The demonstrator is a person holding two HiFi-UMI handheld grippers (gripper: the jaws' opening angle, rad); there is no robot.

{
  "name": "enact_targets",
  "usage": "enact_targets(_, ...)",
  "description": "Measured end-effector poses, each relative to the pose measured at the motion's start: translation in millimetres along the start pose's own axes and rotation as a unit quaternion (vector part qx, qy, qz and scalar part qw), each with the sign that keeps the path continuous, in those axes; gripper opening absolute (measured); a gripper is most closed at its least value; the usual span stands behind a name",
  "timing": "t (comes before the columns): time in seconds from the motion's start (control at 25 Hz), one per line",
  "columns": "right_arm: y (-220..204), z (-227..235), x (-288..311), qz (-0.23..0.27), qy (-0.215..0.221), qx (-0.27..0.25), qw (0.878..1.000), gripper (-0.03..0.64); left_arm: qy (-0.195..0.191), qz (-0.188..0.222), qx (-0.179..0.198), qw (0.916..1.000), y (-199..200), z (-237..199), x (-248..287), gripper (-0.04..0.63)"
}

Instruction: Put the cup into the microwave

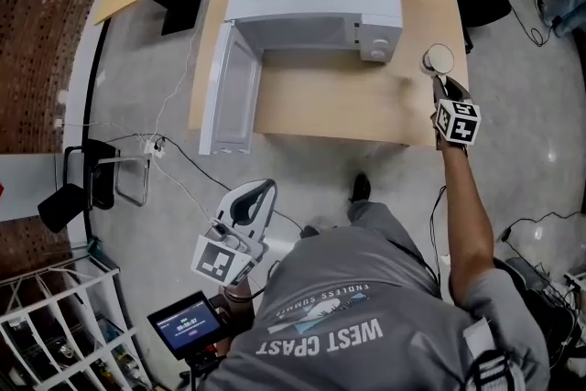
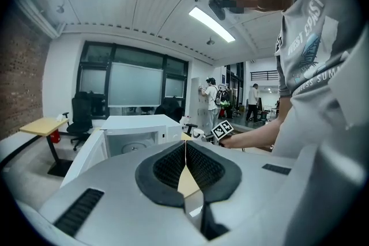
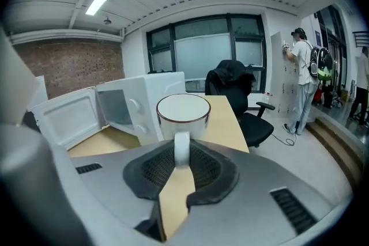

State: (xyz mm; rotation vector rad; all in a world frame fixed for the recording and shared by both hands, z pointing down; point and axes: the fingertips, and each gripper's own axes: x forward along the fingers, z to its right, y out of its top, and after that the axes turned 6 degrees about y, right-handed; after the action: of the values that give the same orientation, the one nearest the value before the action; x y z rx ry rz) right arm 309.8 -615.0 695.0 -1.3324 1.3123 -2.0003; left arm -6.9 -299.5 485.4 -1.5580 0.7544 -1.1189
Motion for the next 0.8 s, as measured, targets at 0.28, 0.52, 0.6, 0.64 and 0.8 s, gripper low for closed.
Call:
enact_targets(0.28, 44.1, -94.4, -108.0, 0.062, 0.01, -0.04, 0.997, 0.071, -0.011, 0.036, 0.002, 0.9993, -19.7, -3.1, -89.9, 0.021)
enact_targets(0.52, 85.6, -182.7, -209.0, 0.111, 0.031, -0.07, 0.991, 0.071, -0.006, 0.066, 0.003, 0.9978, -19.0, -4.1, -174.9, 0.021)
enact_targets(0.6, 95.1, -215.0, -242.4, 0.126, 0.043, -0.077, 0.988, 0.071, -0.004, 0.072, -0.001, 0.9974, -20.1, -3.4, -203.6, 0.021)
enact_targets(0.64, 98.3, -230.8, -258.7, 0.133, 0.048, -0.081, 0.987, 0.071, -0.004, 0.076, -0.001, 0.9971, -21.3, -2.9, -217.2, 0.021)
enact_targets(0.8, 104.2, -290.6, -322.0, 0.159, 0.07, -0.098, 0.98, 0.071, -0.013, 0.086, 0.007, 0.9962, -29.2, 2.1, -263.2, 0.021)
